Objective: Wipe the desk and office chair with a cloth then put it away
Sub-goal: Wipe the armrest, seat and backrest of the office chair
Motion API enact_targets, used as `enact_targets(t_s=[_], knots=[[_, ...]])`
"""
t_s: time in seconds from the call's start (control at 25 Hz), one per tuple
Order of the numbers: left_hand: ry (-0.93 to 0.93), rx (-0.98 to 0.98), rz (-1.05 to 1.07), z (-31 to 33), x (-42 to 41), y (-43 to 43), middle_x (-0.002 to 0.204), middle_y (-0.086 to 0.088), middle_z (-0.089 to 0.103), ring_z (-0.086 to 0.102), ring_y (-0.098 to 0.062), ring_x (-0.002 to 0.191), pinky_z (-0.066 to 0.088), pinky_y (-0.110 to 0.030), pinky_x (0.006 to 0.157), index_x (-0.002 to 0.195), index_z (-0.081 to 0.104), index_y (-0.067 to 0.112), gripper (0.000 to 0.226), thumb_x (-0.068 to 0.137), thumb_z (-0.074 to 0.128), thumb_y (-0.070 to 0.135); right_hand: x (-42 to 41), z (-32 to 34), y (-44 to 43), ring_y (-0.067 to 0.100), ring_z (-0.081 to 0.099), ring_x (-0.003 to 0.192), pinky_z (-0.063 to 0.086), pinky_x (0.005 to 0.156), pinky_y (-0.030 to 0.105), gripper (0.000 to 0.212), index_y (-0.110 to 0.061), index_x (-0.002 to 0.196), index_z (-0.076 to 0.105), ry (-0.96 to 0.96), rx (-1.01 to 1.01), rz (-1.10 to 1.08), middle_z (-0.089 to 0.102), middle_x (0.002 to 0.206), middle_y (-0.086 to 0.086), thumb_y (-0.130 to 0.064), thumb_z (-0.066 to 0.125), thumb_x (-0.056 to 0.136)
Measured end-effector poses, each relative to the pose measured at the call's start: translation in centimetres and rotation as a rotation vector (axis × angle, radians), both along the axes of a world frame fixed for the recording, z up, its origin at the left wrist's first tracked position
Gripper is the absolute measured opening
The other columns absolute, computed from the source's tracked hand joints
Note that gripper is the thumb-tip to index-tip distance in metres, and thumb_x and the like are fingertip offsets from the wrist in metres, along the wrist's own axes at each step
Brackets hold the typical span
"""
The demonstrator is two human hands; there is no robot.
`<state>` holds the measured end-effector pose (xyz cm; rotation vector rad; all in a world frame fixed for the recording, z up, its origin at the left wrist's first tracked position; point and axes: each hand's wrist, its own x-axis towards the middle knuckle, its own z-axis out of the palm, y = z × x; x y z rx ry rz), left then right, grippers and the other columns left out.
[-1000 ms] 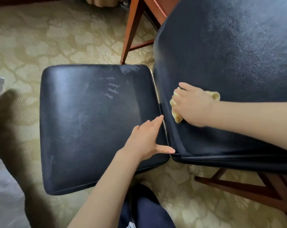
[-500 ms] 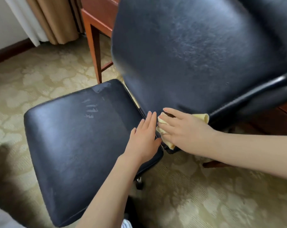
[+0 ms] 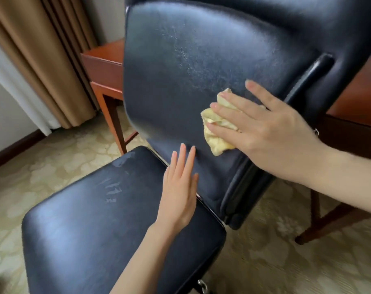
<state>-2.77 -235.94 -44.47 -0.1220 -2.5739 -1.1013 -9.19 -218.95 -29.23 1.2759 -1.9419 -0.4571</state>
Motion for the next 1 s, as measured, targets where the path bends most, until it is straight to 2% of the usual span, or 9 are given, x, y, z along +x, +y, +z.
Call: enact_targets(t_s=[0.08, 0.2, 0.28, 0.48, 0.64, 0.68, 0.76, 0.88, 1.0], knots=[[0.118, 0.005, -0.033, -1.8, -1.5, -0.7, 0.155, 0.023, -0.003, -0.001, -0.003, 0.145, 0.013, -0.036, 0.119, 0.143, 0.001, 0.046, 0.054, 0.1, 0.029, 0.028, -0.4, -0.8, -0.5, 0.035, 0.055, 0.12, 0.032, 0.109, 0.048, 0.038, -0.009, 0.114, 0.067, 0.027, -0.1, -0.046, 0.061, 0.126, 0.017, -0.002, 0.034, 0.096], [0.348, -0.02, 0.046, -3.7, -3.5, -0.9, 0.155, 0.013, 0.018, 0.022, -0.01, 0.143, 0.018, -0.03, 0.116, 0.146, 0.015, 0.037, 0.048, 0.101, 0.03, 0.026, -0.9, -2.1, -1.1, 0.034, 0.051, 0.124, 0.025, 0.113, 0.042, 0.041, -0.012, 0.119, 0.064, 0.042, -0.241, -0.141, 0.057, 0.131, 0.014, -0.007, 0.031, 0.095], [0.45, -0.055, 0.086, -4.5, -4.9, -0.5, 0.154, 0.009, 0.023, 0.029, -0.014, 0.141, 0.022, -0.029, 0.114, 0.146, 0.018, 0.032, 0.048, 0.1, 0.031, 0.025, -1.3, -2.8, -1.2, 0.034, 0.049, 0.124, 0.02, 0.113, 0.041, 0.042, -0.014, 0.121, 0.063, 0.062, -0.269, -0.178, 0.056, 0.132, 0.013, -0.015, 0.031, 0.093], [0.457, -0.099, 0.108, -5.6, -6.8, -0.2, 0.157, 0.007, 0.019, 0.024, -0.014, 0.143, 0.03, -0.042, 0.112, 0.148, 0.012, 0.034, 0.052, 0.099, 0.028, 0.026, -2.9, -5.3, -2.1, 0.032, 0.047, 0.12, 0.015, 0.112, 0.036, 0.04, -0.019, 0.114, 0.066, 0.094, -0.313, -0.209, 0.058, 0.128, 0.009, -0.021, 0.036, 0.088], [0.396, -0.189, 0.138, -5.4, -7.1, -1.4, 0.157, 0.023, 0.004, 0.015, -0.002, 0.143, 0.044, -0.036, 0.1, 0.144, 0.002, 0.049, 0.052, 0.1, 0.027, 0.037, -4.1, -7.0, -2.7, 0.034, 0.047, 0.128, 0.021, 0.114, 0.046, 0.041, -0.014, 0.119, 0.066, 0.079, -0.34, -0.148, 0.055, 0.134, 0.013, -0.014, 0.043, 0.085], [0.402, -0.189, 0.141, -5.3, -7.5, -1.9, 0.156, 0.025, 0.001, 0.011, 0.001, 0.143, 0.042, -0.033, 0.102, 0.144, 0.001, 0.05, 0.054, 0.099, 0.029, 0.038, -4.5, -7.7, -2.9, 0.034, 0.049, 0.127, 0.024, 0.113, 0.047, 0.039, -0.014, 0.117, 0.067, 0.098, -0.338, -0.113, 0.057, 0.133, 0.012, -0.013, 0.045, 0.085], [0.413, -0.187, 0.118, -5.3, -8.2, -2.5, 0.156, 0.025, 0.0, 0.005, 0.003, 0.143, 0.028, -0.022, 0.111, 0.143, 0.002, 0.049, 0.057, 0.099, 0.035, 0.033, -5.0, -9.8, -3.3, 0.032, 0.052, 0.125, 0.029, 0.111, 0.047, 0.036, -0.014, 0.115, 0.069, 0.131, -0.329, -0.044, 0.059, 0.13, 0.01, -0.012, 0.049, 0.085], [0.41, -0.18, 0.085, -5.5, -8.9, -3.5, 0.157, 0.02, 0.003, 0.005, -0.001, 0.145, 0.009, -0.005, 0.109, 0.144, 0.006, 0.045, 0.061, 0.1, 0.042, 0.023, -5.4, -13.7, -3.6, 0.029, 0.051, 0.126, 0.03, 0.112, 0.047, 0.032, -0.015, 0.114, 0.07, 0.147, -0.334, 0.026, 0.059, 0.131, 0.008, -0.01, 0.052, 0.088], [0.357, -0.144, 0.01, -5.9, -8.9, -4.6, 0.157, 0.02, 0.002, 0.003, -0.001, 0.145, 0.009, -0.009, 0.11, 0.145, 0.009, 0.045, 0.062, 0.1, 0.041, 0.017, -5.1, -17.5, -3.4, 0.028, 0.051, 0.127, 0.028, 0.112, 0.047, 0.035, -0.015, 0.112, 0.071, 0.147, -0.328, 0.064, 0.06, 0.13, 0.007, -0.008, 0.042, 0.094]])
